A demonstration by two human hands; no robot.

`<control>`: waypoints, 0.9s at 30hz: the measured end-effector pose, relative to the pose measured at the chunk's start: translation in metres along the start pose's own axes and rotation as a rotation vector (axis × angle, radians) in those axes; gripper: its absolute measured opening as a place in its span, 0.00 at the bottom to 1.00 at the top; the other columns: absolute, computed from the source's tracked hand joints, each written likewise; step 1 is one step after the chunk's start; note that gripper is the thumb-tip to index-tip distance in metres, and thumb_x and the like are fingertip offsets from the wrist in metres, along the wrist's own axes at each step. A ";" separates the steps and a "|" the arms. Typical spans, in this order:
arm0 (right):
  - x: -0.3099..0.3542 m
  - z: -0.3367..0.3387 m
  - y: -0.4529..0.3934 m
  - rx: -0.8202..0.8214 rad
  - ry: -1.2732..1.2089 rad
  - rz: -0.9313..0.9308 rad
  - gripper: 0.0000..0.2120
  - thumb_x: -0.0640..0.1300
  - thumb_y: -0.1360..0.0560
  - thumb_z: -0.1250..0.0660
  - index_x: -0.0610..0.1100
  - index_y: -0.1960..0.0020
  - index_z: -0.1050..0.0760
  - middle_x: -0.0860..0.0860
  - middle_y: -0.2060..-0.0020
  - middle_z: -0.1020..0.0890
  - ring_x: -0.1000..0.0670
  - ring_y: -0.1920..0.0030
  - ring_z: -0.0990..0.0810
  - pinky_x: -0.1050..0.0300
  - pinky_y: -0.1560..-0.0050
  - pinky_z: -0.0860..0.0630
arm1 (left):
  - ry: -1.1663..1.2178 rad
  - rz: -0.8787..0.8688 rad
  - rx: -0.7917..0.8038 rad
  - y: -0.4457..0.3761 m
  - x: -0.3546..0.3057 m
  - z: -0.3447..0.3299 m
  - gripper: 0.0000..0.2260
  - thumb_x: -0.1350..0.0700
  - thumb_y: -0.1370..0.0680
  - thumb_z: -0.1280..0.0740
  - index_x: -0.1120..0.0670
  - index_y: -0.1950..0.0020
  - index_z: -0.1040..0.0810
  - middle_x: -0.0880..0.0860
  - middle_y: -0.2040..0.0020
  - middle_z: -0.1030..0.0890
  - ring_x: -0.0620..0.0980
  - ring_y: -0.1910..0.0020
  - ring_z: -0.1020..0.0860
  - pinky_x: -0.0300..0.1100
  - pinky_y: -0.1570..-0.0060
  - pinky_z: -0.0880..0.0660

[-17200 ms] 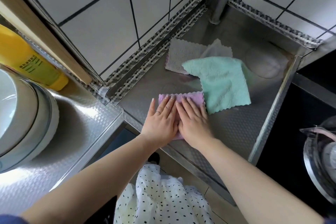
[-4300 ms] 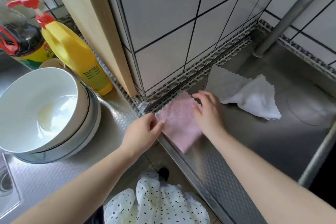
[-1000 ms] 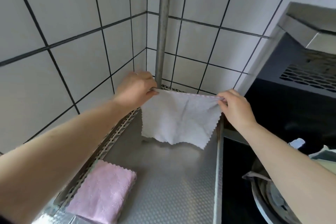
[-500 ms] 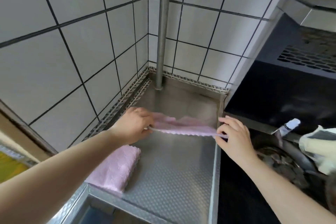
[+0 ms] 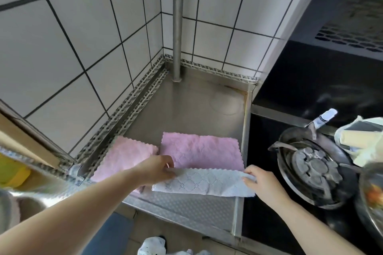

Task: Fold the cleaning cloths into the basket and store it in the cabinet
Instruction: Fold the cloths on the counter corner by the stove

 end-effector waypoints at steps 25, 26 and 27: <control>0.006 0.005 -0.126 -0.191 -0.096 -0.216 0.11 0.44 0.23 0.36 0.44 0.43 0.23 0.48 0.56 0.19 0.47 0.61 0.22 0.56 0.58 0.26 | 0.240 0.279 -0.315 -0.104 0.030 0.026 0.15 0.51 0.24 0.35 0.52 0.38 0.27 0.52 0.43 0.20 0.53 0.47 0.22 0.42 0.52 0.27; 0.004 0.002 -0.132 -0.174 -0.075 -0.236 0.12 0.44 0.23 0.36 0.44 0.42 0.24 0.47 0.54 0.19 0.47 0.60 0.22 0.57 0.58 0.26 | 0.244 0.299 -0.298 -0.109 0.033 0.022 0.15 0.52 0.24 0.36 0.52 0.38 0.28 0.52 0.43 0.20 0.54 0.46 0.22 0.42 0.51 0.27; 0.006 -0.001 -0.130 -0.159 -0.060 -0.235 0.12 0.45 0.23 0.36 0.44 0.41 0.24 0.47 0.51 0.19 0.46 0.57 0.21 0.57 0.57 0.26 | 0.240 0.301 -0.285 -0.105 0.032 0.020 0.15 0.52 0.24 0.35 0.52 0.38 0.28 0.52 0.43 0.21 0.54 0.45 0.22 0.43 0.51 0.26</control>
Point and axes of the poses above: each hand's wrist, its own y-axis away from the middle knuckle, its own z-axis out of the back of the hand, x = y × z, the point moved 3 cm from there along -y, towards the middle knuckle
